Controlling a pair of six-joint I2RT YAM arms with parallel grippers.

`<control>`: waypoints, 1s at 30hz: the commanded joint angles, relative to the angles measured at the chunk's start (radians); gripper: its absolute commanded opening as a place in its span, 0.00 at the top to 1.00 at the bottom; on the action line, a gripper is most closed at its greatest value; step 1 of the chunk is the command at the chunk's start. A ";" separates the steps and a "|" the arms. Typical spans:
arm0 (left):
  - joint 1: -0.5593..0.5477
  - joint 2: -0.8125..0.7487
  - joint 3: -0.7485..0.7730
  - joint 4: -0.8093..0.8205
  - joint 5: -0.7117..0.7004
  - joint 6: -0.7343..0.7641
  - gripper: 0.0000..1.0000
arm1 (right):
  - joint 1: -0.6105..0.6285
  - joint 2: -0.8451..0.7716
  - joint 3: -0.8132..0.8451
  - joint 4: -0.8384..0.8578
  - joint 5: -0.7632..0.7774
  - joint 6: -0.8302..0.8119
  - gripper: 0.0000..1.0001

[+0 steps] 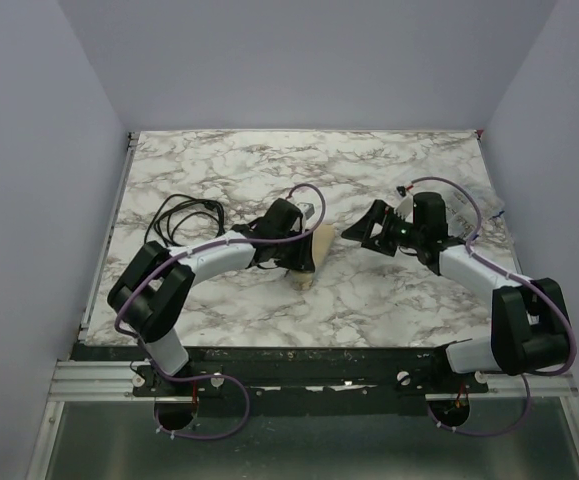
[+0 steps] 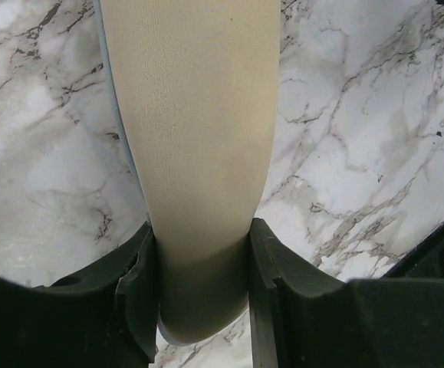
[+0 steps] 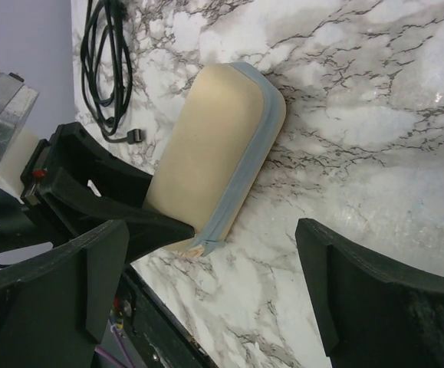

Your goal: Open the umbrella

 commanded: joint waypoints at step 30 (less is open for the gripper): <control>-0.037 -0.387 -0.054 0.065 0.153 -0.065 0.66 | 0.247 0.123 -0.016 0.413 -0.083 0.270 0.20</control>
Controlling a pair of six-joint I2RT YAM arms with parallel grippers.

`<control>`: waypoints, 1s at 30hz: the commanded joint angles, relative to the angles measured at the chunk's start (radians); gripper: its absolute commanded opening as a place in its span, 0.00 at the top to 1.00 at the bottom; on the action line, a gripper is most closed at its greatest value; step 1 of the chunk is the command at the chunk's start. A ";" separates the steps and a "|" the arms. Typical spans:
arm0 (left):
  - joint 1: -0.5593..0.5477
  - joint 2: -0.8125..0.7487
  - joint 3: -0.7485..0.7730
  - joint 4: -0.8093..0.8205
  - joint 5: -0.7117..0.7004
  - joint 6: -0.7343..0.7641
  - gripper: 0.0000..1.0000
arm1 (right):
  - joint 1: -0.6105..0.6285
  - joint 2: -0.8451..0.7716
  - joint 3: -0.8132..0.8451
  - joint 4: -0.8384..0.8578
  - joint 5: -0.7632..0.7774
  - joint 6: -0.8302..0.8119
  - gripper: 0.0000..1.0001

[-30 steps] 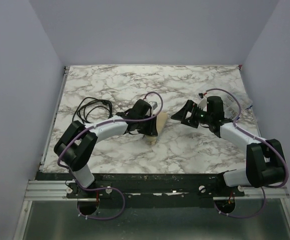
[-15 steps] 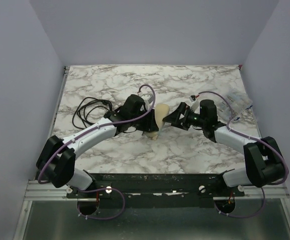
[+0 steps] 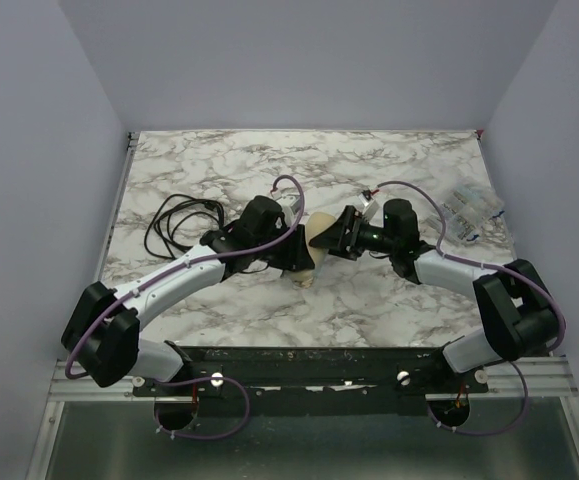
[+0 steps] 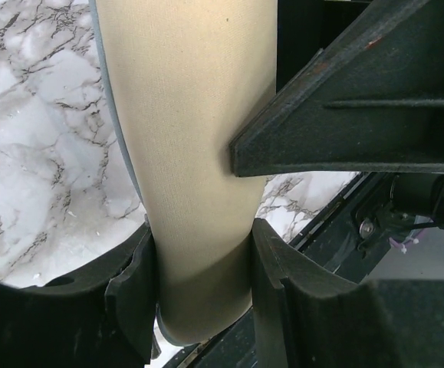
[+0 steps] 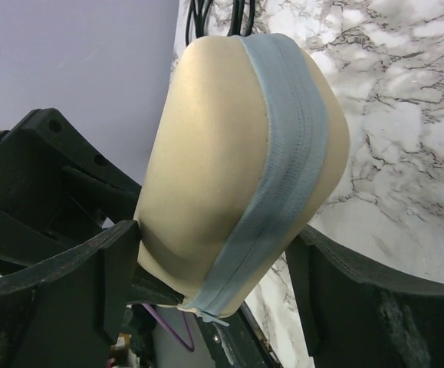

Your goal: Open the umbrella

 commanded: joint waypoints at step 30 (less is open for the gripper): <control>0.147 -0.280 0.119 -0.053 0.168 0.094 0.01 | 0.033 -0.106 0.172 -0.061 -0.068 -0.051 0.99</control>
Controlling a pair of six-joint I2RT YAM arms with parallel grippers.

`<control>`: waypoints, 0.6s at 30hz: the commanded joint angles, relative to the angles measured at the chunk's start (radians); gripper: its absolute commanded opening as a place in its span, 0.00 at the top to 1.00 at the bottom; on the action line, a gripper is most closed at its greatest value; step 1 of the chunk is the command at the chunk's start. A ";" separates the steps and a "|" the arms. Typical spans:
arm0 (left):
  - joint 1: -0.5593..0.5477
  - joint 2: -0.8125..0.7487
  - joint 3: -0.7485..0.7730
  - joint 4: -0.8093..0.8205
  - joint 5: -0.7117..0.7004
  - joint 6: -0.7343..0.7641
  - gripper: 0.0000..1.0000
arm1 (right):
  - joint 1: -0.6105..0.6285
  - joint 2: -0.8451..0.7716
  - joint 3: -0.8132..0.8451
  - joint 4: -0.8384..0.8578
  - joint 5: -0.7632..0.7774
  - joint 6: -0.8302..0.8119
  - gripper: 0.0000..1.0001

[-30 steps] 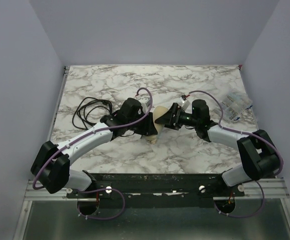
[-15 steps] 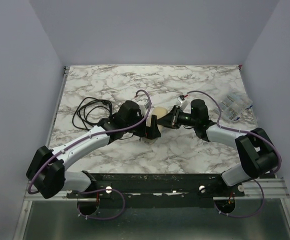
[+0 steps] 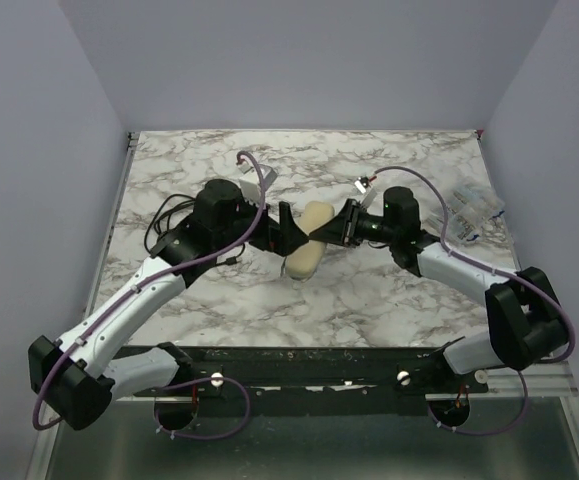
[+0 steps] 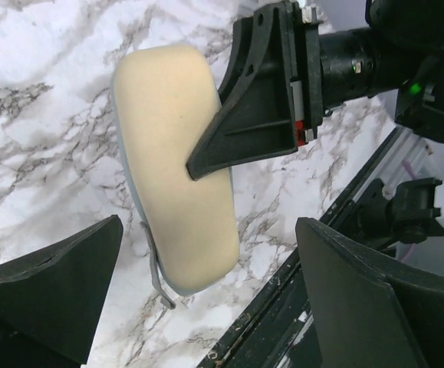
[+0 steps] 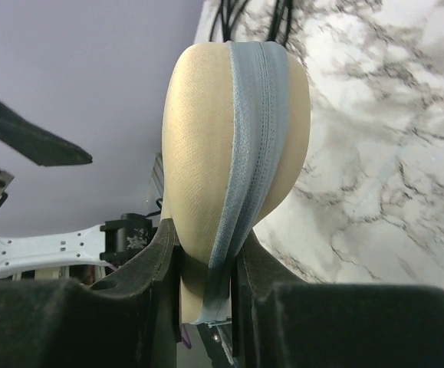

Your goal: Open the umbrella

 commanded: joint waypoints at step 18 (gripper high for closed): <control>0.270 0.041 0.104 0.315 0.711 -0.153 0.02 | 0.007 -0.165 0.202 0.255 -0.097 0.124 0.99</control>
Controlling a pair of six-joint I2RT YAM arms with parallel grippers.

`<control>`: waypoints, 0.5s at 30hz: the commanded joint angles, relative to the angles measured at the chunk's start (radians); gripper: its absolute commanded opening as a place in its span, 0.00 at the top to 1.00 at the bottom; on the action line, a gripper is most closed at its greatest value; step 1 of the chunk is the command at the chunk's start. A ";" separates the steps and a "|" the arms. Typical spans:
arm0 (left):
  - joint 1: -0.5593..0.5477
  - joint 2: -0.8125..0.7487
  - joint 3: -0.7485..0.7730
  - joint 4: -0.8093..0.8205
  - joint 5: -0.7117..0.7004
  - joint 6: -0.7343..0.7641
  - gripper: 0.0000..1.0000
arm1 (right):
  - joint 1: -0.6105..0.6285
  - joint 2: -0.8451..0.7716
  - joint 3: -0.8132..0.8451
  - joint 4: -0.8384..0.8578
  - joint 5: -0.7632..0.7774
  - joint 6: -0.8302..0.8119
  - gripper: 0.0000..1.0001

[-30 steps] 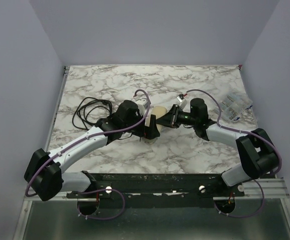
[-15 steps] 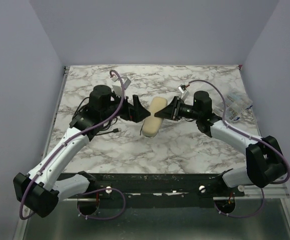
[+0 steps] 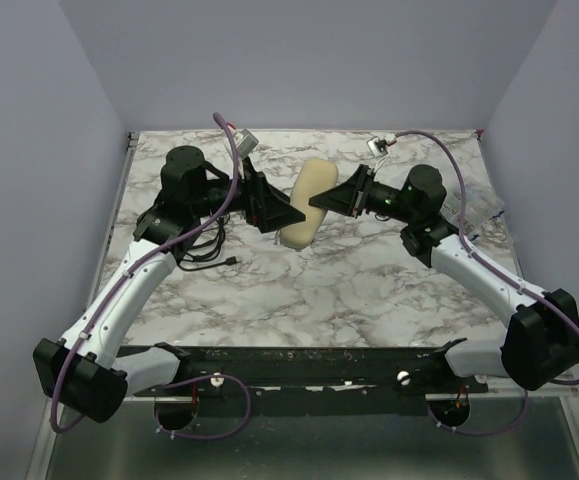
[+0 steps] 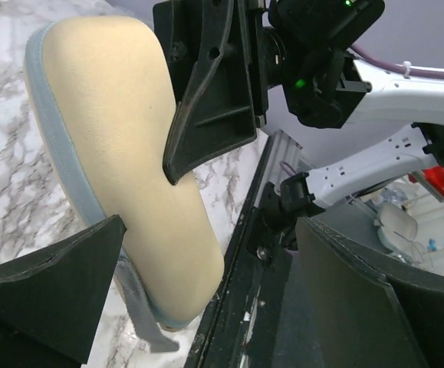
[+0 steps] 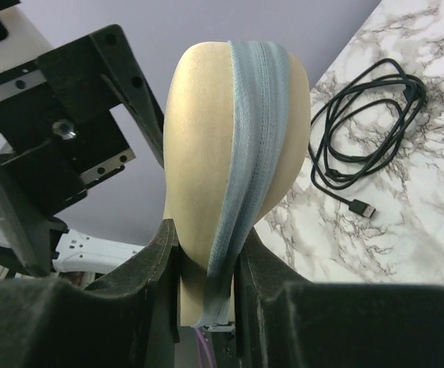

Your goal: Open the umbrella

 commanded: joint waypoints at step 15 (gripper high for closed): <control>0.027 -0.033 -0.159 0.223 0.123 -0.095 0.04 | 0.007 -0.025 -0.052 0.484 -0.094 0.250 0.99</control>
